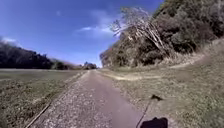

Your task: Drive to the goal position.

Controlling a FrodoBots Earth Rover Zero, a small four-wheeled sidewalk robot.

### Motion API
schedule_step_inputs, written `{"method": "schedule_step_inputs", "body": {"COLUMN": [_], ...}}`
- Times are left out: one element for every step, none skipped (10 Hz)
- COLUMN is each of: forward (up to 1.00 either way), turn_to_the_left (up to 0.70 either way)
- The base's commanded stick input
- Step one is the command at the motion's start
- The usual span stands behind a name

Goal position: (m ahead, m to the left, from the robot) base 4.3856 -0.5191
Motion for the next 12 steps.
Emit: {"method": "schedule_step_inputs", "body": {"forward": [0.50,0.50,0.50,0.50,0.50,0.50,0.50,0.50,0.50,0.50,0.50,0.50], "turn_to_the_left": [0.00,0.00,0.00,0.00,0.00,0.00,0.00,0.00,0.00,0.00,0.00,0.00]}}
